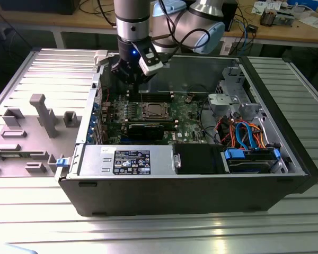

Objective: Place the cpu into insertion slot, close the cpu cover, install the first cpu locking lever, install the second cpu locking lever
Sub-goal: 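Install the first cpu locking lever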

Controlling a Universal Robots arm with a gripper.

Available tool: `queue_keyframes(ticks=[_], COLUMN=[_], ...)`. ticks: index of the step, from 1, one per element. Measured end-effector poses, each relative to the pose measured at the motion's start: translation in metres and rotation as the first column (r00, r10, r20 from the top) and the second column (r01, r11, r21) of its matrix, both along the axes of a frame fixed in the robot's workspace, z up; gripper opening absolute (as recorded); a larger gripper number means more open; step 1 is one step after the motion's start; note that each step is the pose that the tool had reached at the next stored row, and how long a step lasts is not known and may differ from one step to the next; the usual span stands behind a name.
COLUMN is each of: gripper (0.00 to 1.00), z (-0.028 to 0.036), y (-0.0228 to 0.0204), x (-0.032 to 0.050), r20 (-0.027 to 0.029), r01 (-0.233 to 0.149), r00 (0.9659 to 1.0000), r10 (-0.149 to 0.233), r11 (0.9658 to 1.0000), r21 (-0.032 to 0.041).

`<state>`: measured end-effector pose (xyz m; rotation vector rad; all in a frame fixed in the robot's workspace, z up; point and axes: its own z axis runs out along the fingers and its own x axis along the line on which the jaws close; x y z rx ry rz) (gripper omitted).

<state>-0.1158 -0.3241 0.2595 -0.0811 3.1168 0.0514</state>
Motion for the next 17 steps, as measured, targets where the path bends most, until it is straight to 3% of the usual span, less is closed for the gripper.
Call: queue_keyframes(ticks=[5,10,17], gripper=[0.11,0.11,0.11], z=[-0.0002,-0.0002,-0.0003], y=[0.0097,0.0104,0.0104], x=[0.0,0.0065,0.0078], r20=[0.0,-0.0001,0.0], r01=[-0.001,-0.001,-0.001], r00=[1.0,1.0,1.0], r10=[0.001,0.001,0.001], r11=[1.0,1.0,1.0], r21=[0.0,-0.0001,0.0001])
